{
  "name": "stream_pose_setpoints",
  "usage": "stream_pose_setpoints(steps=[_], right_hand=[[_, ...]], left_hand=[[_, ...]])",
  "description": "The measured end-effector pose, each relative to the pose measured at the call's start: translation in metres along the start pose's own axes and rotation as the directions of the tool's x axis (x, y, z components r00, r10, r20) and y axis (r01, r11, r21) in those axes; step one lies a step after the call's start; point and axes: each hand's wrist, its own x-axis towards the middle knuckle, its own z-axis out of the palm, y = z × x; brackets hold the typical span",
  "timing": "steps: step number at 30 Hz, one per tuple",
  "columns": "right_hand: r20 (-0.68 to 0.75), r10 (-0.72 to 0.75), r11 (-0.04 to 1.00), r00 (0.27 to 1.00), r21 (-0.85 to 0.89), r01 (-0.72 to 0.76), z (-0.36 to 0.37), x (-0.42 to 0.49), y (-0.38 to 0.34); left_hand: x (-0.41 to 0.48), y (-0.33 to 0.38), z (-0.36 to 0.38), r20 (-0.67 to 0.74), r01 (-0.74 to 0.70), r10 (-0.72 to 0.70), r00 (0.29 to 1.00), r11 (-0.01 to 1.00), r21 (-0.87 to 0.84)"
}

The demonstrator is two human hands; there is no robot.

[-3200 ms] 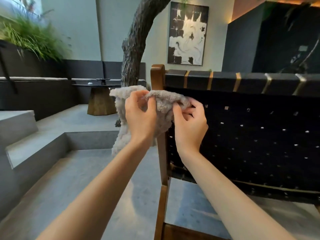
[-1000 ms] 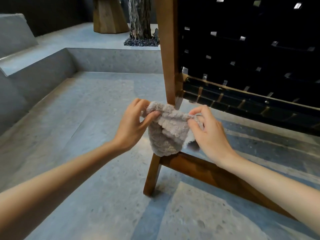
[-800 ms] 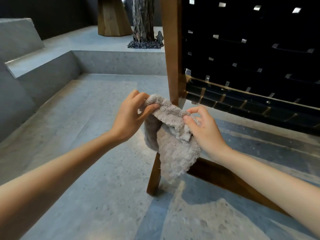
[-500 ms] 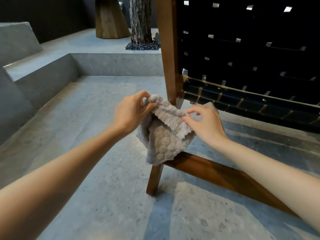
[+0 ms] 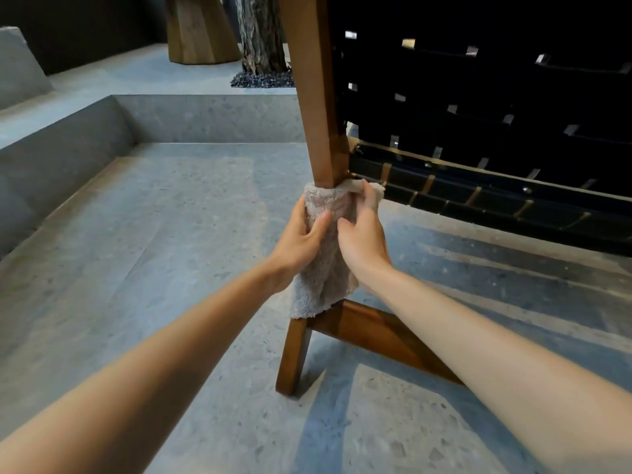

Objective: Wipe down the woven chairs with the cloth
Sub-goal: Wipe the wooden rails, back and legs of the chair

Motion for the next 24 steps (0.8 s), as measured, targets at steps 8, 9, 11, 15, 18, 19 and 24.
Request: stream_pose_setpoints(steps=[8, 9, 11, 15, 18, 19, 24], right_hand=[[0.088, -0.014, 1.0, 0.996, 0.02, 0.012, 0.009, 0.021, 0.011], [0.082, -0.009, 1.0, 0.997, 0.019, 0.008, 0.009, 0.019, 0.014], [0.094, 0.028, 1.0, 0.995, 0.005, -0.028, 0.01, 0.011, 0.024], [0.166, 0.062, 0.996, 0.984, -0.081, -0.049, 0.01, -0.025, 0.046], [0.196, 0.047, 0.997, 0.98, -0.067, -0.034, 0.009, -0.044, 0.053], [0.212, 0.053, 0.998, 0.976, -0.043, -0.045, 0.009, -0.05, 0.054], [0.143, 0.021, 0.999, 0.989, -0.045, -0.015, 0.009, -0.074, 0.052]], left_hand=[[0.009, -0.008, 0.0, 0.042, -0.012, 0.013, 0.999, 0.999, -0.032], [0.008, -0.008, 0.001, 0.027, -0.009, 0.01, 1.0, 1.0, -0.029], [0.004, -0.009, 0.003, -0.008, 0.009, -0.01, 1.0, 1.0, -0.029], [-0.017, -0.019, -0.003, -0.038, 0.068, -0.067, 0.997, 0.998, 0.01], [-0.042, -0.035, -0.012, -0.035, 0.151, -0.148, 0.988, 0.985, 0.083], [-0.051, -0.04, -0.015, -0.021, 0.17, -0.169, 0.985, 0.979, 0.113], [-0.083, -0.06, -0.023, -0.04, 0.228, -0.225, 0.973, 0.944, 0.237]])
